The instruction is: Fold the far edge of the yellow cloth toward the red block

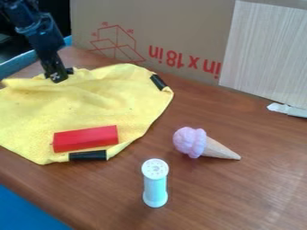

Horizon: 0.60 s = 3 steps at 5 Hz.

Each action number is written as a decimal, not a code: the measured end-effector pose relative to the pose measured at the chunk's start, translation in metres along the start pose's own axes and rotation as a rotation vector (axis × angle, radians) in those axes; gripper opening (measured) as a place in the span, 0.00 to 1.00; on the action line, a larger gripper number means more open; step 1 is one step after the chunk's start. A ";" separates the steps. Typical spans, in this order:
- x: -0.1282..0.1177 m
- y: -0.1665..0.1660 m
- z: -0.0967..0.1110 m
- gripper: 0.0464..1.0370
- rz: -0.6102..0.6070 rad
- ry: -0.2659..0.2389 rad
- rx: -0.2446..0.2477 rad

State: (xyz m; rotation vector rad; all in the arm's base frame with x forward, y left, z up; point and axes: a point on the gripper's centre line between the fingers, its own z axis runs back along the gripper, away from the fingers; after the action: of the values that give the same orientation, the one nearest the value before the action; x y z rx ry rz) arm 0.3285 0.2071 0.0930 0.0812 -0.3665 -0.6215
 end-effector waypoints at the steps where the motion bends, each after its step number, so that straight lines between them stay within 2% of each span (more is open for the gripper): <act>1: -0.010 -0.023 0.015 0.03 -0.052 -0.020 0.046; 2: -0.018 -0.047 0.021 0.03 -0.097 -0.024 0.041; 3: -0.024 -0.066 0.032 0.03 -0.128 -0.036 0.066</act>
State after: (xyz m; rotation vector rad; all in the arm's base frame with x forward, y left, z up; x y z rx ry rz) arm 0.2623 0.1683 0.1027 0.1579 -0.4195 -0.7377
